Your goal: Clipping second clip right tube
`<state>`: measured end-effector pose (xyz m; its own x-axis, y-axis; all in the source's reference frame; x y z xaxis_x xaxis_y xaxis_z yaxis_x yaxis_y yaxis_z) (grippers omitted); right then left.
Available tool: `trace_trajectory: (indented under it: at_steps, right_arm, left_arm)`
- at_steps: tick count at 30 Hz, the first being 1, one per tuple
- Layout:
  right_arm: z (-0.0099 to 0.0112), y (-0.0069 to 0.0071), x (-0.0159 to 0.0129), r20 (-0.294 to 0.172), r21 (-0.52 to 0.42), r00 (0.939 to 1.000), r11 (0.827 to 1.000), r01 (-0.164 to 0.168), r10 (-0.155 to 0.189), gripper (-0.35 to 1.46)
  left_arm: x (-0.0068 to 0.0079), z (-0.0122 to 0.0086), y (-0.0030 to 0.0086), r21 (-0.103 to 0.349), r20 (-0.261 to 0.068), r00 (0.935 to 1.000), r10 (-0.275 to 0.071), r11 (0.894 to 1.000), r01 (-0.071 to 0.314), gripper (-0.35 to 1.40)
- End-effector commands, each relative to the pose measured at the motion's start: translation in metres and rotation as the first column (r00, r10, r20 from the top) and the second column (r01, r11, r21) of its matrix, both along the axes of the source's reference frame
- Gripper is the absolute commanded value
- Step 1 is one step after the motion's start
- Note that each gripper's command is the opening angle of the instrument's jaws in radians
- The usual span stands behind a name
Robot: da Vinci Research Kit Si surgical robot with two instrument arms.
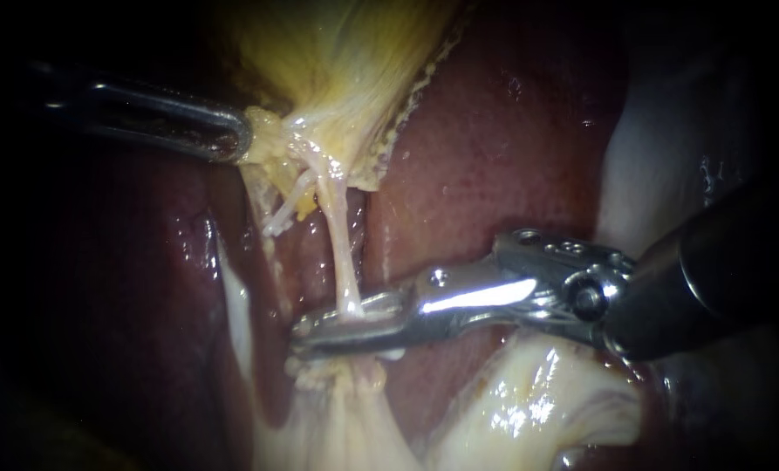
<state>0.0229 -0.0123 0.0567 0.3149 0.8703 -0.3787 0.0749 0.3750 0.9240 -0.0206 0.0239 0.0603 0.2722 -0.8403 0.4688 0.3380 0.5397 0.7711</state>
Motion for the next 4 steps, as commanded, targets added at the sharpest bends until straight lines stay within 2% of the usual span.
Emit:
trace_trajectory:
  at_steps: [1,4]
  right_arm:
    - [0.0000,0.0000,0.0000,-0.001,-0.001,1.0000,1.000,0.000,0.000,-0.35]
    - [0.0001,0.0000,0.0000,0.002,-0.001,1.0000,1.000,0.002,-0.002,-0.35]
  left_arm:
    - [0.0000,0.0000,0.0000,0.000,0.000,1.0000,0.000,1.000,0.000,-0.35]
    - [0.0000,0.0000,0.0000,0.000,0.000,1.0000,0.000,1.000,0.000,-0.35]
